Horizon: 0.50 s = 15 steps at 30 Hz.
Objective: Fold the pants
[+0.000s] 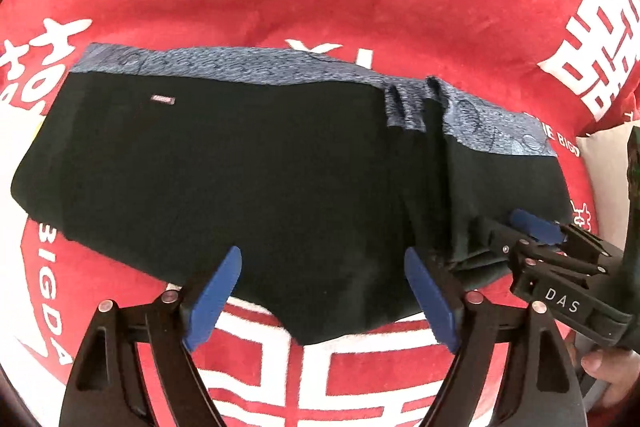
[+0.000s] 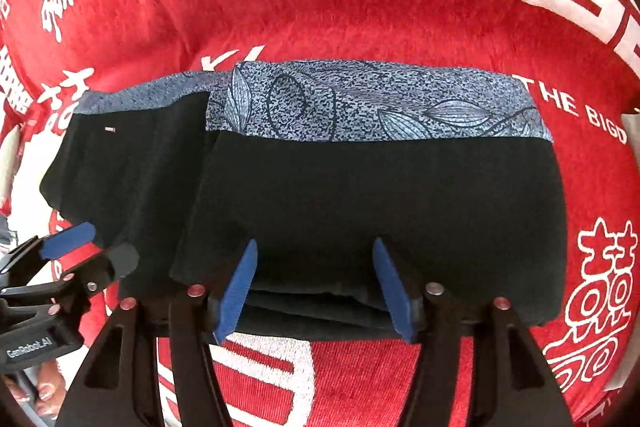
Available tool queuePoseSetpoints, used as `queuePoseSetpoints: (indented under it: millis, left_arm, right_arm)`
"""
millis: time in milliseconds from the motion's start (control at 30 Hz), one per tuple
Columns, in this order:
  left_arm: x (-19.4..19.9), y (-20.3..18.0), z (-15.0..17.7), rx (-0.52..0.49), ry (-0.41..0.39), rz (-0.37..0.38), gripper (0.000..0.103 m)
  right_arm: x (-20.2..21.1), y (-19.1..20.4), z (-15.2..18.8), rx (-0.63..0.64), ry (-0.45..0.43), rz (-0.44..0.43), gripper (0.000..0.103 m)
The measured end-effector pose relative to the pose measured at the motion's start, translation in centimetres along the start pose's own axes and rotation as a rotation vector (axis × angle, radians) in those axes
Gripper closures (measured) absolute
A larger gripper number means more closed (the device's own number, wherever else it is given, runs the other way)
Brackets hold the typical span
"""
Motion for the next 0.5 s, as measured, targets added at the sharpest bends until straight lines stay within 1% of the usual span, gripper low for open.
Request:
queuePoseSetpoints:
  millis: [233,500]
  left_arm:
    - [0.2,1.9,0.7,0.062,0.011,0.003,0.018]
    - [0.2,4.2,1.7,0.098,0.018,-0.008,0.018]
  right_arm:
    - [0.4,0.2,0.3,0.043,0.012,0.075,0.031]
    - [0.9,1.0,0.7,0.06,0.013,0.143,0.031]
Point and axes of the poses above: each gripper's, at about its wrist camera, not at the fingertips, and x roughly against the way its jaws point, y to its left, z to its underside, the point moved 9 cm from there along -x, roughly the way its jaws point, and after that the axes turned 6 degrees about -x, right-handed, at the moved point
